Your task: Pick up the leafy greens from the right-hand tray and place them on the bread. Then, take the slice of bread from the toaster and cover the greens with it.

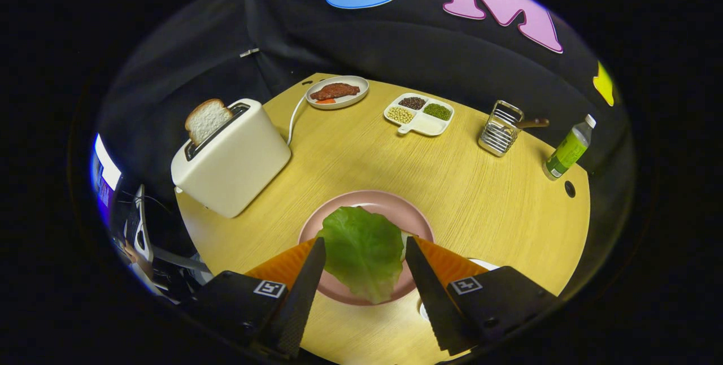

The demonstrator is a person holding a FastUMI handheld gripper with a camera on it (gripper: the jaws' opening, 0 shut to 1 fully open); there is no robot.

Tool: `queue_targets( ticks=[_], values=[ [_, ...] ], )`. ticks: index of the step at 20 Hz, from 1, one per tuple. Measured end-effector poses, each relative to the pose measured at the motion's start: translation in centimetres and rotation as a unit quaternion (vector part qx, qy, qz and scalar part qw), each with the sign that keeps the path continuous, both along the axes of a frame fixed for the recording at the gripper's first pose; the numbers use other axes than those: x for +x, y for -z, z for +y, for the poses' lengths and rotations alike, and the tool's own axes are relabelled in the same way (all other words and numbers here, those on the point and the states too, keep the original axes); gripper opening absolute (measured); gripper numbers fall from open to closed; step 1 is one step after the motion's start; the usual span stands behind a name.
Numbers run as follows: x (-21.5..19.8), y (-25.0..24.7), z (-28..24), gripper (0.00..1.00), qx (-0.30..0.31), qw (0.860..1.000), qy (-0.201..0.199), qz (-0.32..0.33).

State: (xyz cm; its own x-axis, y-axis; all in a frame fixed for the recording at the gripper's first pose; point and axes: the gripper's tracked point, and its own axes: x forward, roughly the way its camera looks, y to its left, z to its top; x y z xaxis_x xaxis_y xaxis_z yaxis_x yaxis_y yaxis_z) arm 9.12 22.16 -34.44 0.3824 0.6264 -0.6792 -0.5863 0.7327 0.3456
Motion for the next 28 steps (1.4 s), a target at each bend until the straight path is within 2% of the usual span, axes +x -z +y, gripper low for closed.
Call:
queue_targets(
  ticks=[3,9,14,18,22,25,28],
  values=[
    [-0.5,-3.0,0.3,0.9,0.023,0.999,0.007,-0.026],
    [-2.4,-11.7,2.8,0.9,0.08,0.993,-0.011,-0.085],
    [-3.6,-19.2,7.6,0.9,0.152,0.983,-0.024,-0.096],
    [-5.0,-22.5,12.4,0.9,0.191,0.976,-0.048,-0.095],
    [-6.5,-24.5,17.5,0.9,0.225,0.97,-0.056,-0.071],
    [-5.8,-23.8,20.7,0.9,0.237,0.971,-0.014,-0.016],
    [-4.4,-22.7,24.4,0.9,0.265,0.96,0.037,0.083]
  ],
)
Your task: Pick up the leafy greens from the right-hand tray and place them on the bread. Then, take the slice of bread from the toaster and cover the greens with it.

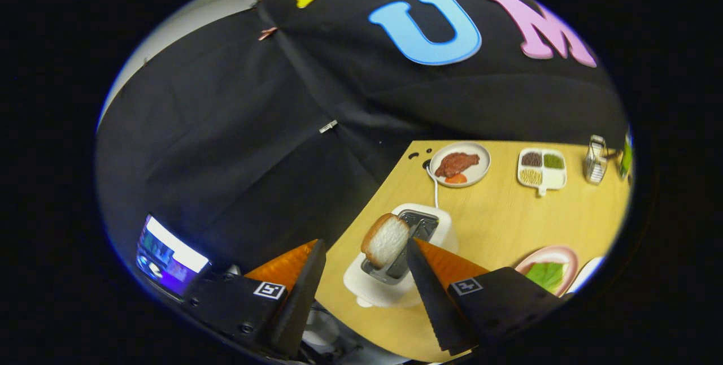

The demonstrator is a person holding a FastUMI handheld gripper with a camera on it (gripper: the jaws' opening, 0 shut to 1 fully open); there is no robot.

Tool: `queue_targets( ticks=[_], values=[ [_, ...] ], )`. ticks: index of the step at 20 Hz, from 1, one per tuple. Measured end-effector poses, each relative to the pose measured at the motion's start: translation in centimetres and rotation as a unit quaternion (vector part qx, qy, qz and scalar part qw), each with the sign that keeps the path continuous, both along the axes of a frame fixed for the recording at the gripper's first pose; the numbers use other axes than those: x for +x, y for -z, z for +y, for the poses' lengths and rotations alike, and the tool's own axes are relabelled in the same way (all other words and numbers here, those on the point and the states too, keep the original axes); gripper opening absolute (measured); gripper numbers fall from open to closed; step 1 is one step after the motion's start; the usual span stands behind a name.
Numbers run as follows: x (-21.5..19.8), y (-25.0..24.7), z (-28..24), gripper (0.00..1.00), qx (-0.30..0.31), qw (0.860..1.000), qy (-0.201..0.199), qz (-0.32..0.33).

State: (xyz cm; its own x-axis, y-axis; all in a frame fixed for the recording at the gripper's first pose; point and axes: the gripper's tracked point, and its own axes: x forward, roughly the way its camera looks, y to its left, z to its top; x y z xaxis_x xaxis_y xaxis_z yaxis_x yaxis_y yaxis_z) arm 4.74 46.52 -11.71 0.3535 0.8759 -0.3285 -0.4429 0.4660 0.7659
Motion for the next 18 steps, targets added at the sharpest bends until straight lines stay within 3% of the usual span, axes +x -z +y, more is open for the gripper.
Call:
queue_targets(
  ticks=[4,14,17,18],
  values=[
    [2.0,1.9,4.2,0.89,0.022,0.994,0.018,0.102],
    [3.8,8.4,9.0,0.81,-0.029,0.978,0.049,0.203],
    [3.7,9.4,9.1,0.68,-0.044,0.977,0.046,0.205],
    [3.6,9.8,9.0,0.57,-0.052,0.976,0.046,0.207]
  ],
)
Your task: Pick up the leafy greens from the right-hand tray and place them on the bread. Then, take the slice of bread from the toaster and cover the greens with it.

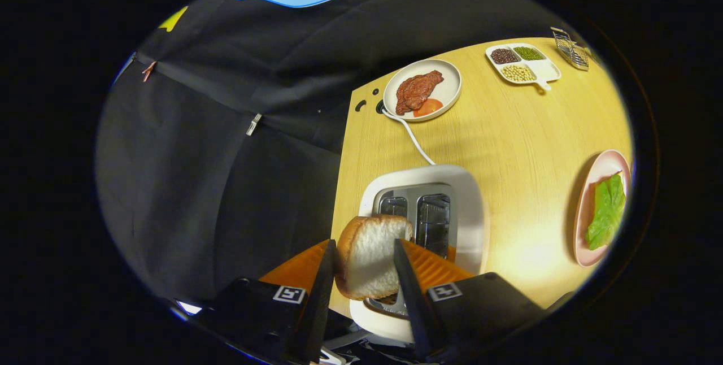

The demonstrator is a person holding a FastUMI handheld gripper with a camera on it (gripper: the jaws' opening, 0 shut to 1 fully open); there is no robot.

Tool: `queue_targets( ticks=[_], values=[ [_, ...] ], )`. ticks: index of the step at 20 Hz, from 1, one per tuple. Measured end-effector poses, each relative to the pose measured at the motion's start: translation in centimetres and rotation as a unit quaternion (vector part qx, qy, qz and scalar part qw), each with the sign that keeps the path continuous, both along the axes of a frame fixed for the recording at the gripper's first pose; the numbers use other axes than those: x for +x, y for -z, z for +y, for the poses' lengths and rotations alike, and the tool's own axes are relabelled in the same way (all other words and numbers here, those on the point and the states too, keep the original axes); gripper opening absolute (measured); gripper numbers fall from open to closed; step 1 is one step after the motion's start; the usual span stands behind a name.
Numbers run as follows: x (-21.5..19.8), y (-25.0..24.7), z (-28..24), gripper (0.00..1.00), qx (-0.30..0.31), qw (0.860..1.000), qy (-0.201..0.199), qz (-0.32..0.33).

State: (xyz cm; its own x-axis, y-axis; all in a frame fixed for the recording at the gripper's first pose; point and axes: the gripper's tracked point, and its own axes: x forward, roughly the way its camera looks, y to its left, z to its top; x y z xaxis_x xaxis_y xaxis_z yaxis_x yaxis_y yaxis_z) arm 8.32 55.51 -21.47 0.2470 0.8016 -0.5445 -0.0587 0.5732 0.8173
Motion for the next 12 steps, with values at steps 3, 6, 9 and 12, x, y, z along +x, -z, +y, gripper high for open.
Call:
queue_targets(
  ticks=[3,6,9,12],
  values=[
    [0.7,0.6,-1.3,0.26,-0.03,0.999,0.012,0.0],
    [0.4,0.6,-2.3,0.08,-0.046,0.999,0.013,0.001],
    [0.2,-0.3,-2.9,0.08,-0.037,0.999,0.006,-0.003],
    [0.1,-2.6,-3.8,0.08,-0.013,1.0,0.008,-0.006]
  ],
)
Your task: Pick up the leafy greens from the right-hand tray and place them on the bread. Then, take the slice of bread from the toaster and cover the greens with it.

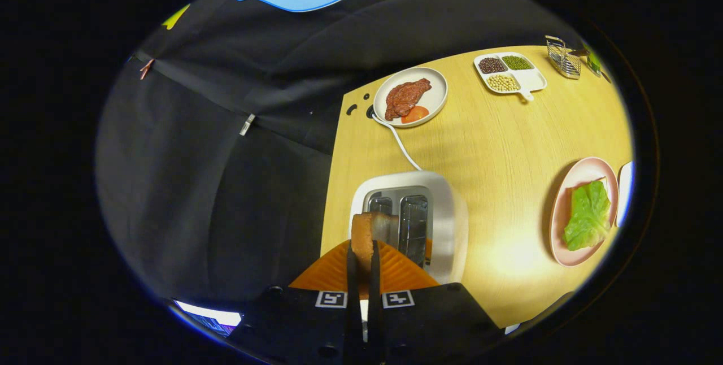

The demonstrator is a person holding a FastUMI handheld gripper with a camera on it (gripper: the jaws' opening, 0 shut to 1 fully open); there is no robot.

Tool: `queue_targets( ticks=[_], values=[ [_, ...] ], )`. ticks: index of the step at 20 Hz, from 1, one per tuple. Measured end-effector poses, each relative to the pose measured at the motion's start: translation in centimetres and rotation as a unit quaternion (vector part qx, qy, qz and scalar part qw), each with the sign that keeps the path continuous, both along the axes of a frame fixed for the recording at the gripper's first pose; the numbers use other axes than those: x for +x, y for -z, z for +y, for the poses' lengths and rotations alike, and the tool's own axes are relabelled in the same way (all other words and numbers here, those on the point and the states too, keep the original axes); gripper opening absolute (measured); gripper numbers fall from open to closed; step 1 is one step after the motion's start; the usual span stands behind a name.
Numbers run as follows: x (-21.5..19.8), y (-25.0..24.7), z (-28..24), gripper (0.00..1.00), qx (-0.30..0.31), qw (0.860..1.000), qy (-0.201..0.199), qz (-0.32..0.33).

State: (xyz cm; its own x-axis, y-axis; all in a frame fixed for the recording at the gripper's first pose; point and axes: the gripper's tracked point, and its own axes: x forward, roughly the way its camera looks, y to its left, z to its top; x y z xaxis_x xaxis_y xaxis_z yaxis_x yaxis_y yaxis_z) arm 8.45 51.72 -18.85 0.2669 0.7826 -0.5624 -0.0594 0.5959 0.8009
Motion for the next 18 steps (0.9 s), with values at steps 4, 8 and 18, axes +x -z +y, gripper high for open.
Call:
queue_targets(
  ticks=[4,8,18],
  values=[
    [0.5,-3.5,-2.3,0.08,0.028,0.999,0.004,-0.015],
    [0.7,-6.9,-6.0,0.08,0.063,0.998,0.011,-0.028],
    [1.8,-5.8,-20.8,0.08,0.057,0.996,0.041,-0.052]
  ],
)
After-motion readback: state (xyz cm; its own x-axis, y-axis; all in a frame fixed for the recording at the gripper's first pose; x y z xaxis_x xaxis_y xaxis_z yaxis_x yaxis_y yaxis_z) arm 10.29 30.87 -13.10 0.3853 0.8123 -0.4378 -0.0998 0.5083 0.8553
